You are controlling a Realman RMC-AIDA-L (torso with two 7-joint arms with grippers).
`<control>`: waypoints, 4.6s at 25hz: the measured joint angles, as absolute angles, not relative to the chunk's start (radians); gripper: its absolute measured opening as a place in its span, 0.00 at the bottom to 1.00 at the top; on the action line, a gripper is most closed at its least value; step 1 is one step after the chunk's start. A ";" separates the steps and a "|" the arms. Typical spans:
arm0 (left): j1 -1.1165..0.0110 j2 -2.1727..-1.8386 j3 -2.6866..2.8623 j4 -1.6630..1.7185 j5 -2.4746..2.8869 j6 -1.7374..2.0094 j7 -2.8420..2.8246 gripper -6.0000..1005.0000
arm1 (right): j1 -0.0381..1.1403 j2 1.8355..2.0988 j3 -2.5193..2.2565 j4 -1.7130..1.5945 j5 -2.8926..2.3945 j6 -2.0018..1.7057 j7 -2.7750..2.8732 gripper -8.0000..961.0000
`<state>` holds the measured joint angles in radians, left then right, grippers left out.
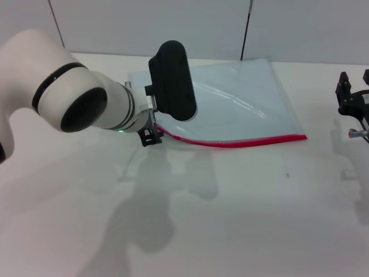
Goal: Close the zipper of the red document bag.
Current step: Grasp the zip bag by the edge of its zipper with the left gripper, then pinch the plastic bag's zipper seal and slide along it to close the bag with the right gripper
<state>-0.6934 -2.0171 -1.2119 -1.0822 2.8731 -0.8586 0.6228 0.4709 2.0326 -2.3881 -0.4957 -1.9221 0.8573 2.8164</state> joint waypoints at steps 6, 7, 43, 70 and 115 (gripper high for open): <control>-0.690 -2.020 -1.212 -1.066 2.873 -0.798 0.623 0.48 | 0.471 2.033 -2.387 -0.496 -1.922 0.857 2.816 0.49; -0.689 -2.022 -1.212 -1.062 2.873 -0.788 0.623 0.48 | 0.471 2.033 -2.387 -0.496 -1.922 0.857 2.816 0.49; -0.647 -2.031 -1.222 -1.076 2.872 -0.685 0.555 0.07 | 0.473 2.030 -2.359 -0.555 -1.921 0.858 2.816 0.48; -0.523 -2.025 -1.290 -1.393 2.873 -0.693 0.570 0.06 | 0.348 1.913 -1.802 -1.232 -2.266 -0.059 2.762 0.48; -0.517 -2.029 -1.287 -1.449 2.870 -0.606 0.661 0.07 | 0.439 2.023 -1.485 -1.372 -1.746 -0.823 1.719 0.39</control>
